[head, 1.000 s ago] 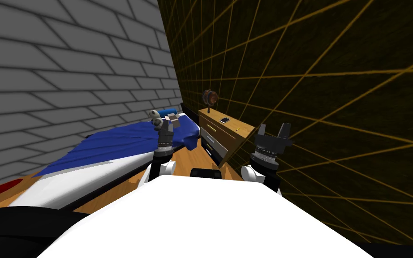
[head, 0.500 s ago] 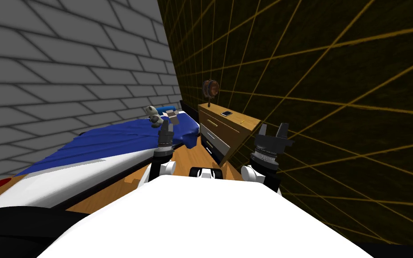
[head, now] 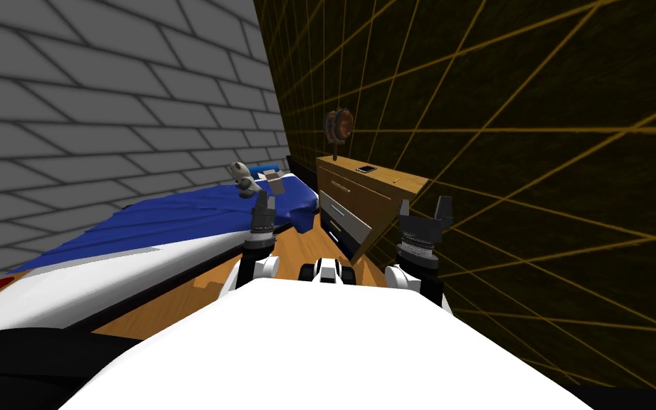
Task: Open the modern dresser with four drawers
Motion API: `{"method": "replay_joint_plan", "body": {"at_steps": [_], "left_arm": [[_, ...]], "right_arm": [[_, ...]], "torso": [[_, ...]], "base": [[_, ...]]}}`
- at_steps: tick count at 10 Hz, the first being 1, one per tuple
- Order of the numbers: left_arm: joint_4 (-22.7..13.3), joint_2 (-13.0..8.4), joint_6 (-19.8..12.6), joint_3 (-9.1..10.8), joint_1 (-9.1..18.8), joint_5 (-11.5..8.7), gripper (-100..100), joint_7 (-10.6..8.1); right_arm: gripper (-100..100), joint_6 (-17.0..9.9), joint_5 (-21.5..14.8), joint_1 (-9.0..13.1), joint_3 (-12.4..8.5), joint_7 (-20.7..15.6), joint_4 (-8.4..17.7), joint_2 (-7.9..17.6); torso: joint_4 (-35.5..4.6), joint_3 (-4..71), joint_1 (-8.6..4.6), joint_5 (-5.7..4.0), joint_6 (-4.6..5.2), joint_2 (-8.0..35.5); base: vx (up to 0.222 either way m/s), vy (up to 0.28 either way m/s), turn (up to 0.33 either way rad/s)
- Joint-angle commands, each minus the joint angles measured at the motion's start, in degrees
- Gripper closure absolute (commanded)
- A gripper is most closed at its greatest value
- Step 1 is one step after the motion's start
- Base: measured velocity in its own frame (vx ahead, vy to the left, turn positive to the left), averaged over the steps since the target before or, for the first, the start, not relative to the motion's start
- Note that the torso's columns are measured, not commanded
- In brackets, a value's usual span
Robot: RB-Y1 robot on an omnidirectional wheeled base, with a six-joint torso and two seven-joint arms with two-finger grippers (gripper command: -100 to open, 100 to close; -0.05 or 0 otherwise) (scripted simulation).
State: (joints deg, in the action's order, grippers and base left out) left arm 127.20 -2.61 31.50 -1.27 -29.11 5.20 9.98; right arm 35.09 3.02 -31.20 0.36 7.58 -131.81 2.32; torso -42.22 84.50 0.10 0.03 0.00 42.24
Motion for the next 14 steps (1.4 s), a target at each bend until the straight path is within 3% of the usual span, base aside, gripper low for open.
{"method": "replay_joint_plan", "body": {"at_steps": [1,4,5,7,8,14], "left_arm": [[0.00,0.00,0.00,0.00,0.00,0.00,0,0.00],[0.00,0.00,0.00,0.00,0.00,0.00,0,0.00],[0.00,0.00,0.00,-0.01,0.00,0.00,0,0.00],[0.00,0.00,0.00,0.00,0.00,0.00,0,0.00],[0.00,0.00,0.00,0.00,0.00,0.00,0,0.00],[0.00,0.00,0.00,0.00,0.00,0.00,0,0.00]], "right_arm": [[-100,-2.12,-0.46,0.65,0.27,-0.37,1.52,3.58],[-100,-6.36,-1.62,0.90,1.28,-1.15,4.96,9.11],[-100,-6.57,-1.62,0.90,1.28,-1.15,4.96,9.78],[-100,-10.07,-2.59,1.07,2.10,-1.77,7.62,13.38],[-100,-10.20,-2.59,1.07,2.10,-1.77,7.62,13.96],[-100,-19.96,-5.42,1.47,4.55,-3.61,15.14,24.35]], "torso": [[-0.05,0.05,-0.01,0.00,-0.01,0.03],[-0.07,0.06,-0.04,-0.02,-0.01,0.04],[-0.07,0.06,-0.01,0.00,0.00,0.07],[-0.07,0.07,-0.15,-0.05,-0.01,0.03],[-0.06,0.09,-0.04,-0.02,0.00,0.01],[-0.07,0.06,-0.19,-0.06,-0.01,0.05]], "base": [[-0.002,0.064,0.020],[-0.009,0.095,0.075],[-0.020,0.078,0.023],[-0.005,0.099,0.085],[-0.004,0.092,0.033],[-0.006,0.125,0.095]]}}
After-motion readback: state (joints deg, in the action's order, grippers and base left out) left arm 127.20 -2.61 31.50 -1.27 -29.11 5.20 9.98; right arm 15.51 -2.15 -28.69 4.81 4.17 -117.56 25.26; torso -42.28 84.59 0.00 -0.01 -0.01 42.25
